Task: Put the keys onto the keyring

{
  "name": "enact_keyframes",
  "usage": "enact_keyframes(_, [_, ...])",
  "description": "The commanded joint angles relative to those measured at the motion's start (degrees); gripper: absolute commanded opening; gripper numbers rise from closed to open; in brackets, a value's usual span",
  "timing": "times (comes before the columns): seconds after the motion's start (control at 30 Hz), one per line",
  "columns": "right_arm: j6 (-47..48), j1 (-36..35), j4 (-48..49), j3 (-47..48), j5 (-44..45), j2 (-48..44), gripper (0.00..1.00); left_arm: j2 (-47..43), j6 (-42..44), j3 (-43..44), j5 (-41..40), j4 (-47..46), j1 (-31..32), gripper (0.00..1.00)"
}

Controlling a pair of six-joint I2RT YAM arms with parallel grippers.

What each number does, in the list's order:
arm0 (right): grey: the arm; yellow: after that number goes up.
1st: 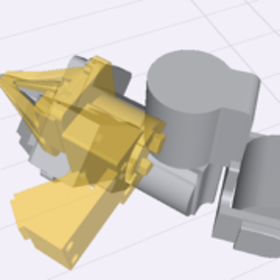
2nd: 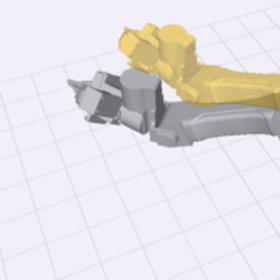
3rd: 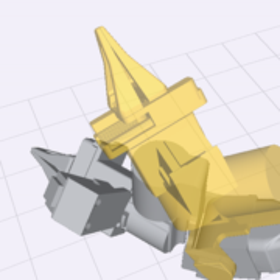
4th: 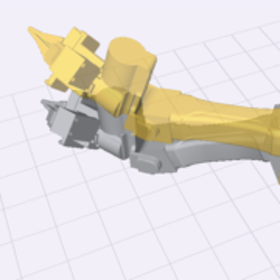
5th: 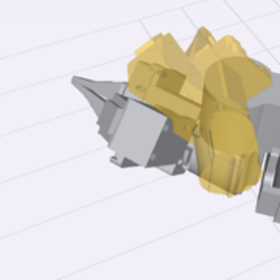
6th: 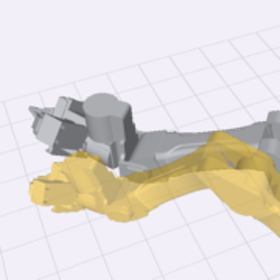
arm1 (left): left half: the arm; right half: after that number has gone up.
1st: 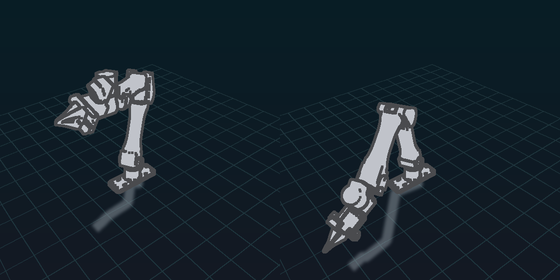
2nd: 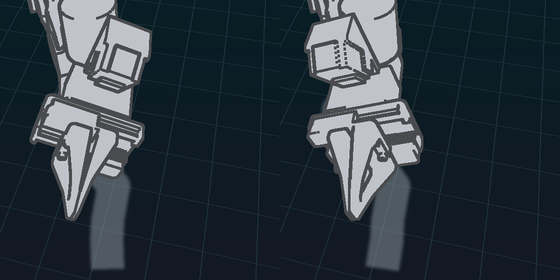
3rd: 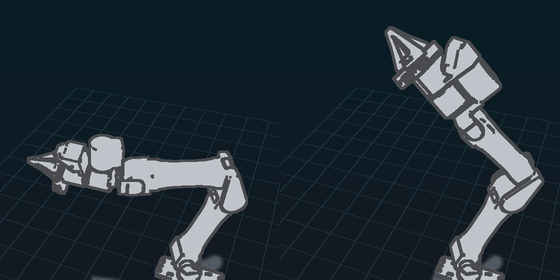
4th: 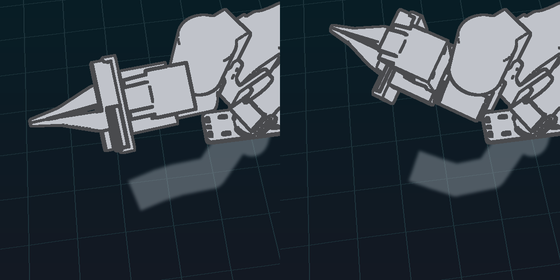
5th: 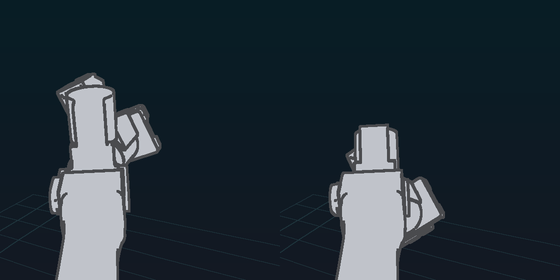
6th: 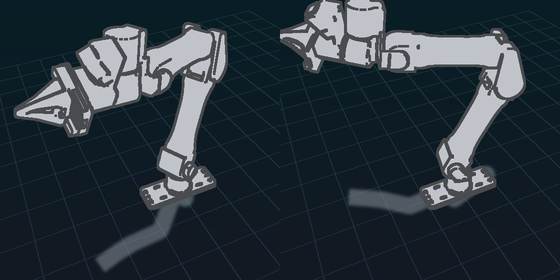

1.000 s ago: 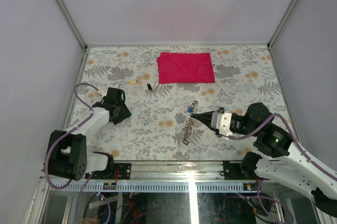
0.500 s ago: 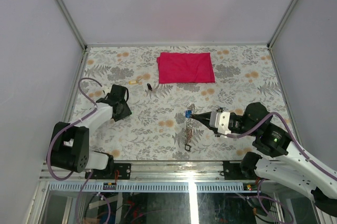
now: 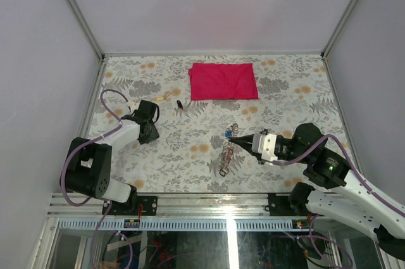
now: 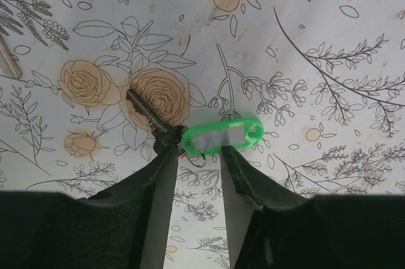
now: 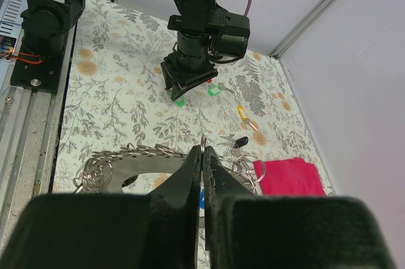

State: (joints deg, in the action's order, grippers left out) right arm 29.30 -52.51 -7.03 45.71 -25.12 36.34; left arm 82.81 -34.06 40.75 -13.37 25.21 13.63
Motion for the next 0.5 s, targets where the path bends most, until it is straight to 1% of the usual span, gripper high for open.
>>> enact_keyframes(0.0, [-0.71,-0.44,5.03,0.6,-0.62,-0.65,0.0,1.15,0.75,1.17,-1.5,-0.95,0.63,0.33])
enact_keyframes(0.13, [-0.69,-0.47,4.92,0.69,-0.72,-0.65,0.0,1.76,0.58,0.79,-1.19,-1.31,0.74,0.24])
enact_keyframes(0.23, [-0.73,-0.44,4.83,0.74,-0.71,-0.55,0.0,1.76,0.45,0.43,-1.05,-1.44,0.68,0.14])
enact_keyframes(0.3, [-0.71,-0.4,4.8,0.82,-0.8,-0.52,0.0,1.64,0.4,0.3,-1.05,-1.48,0.7,0.11])
enact_keyframes(0.47, [-0.79,-0.42,4.57,0.87,-0.8,-0.43,0.0,0.96,0.49,0.42,-0.98,-1.26,0.83,0.0])
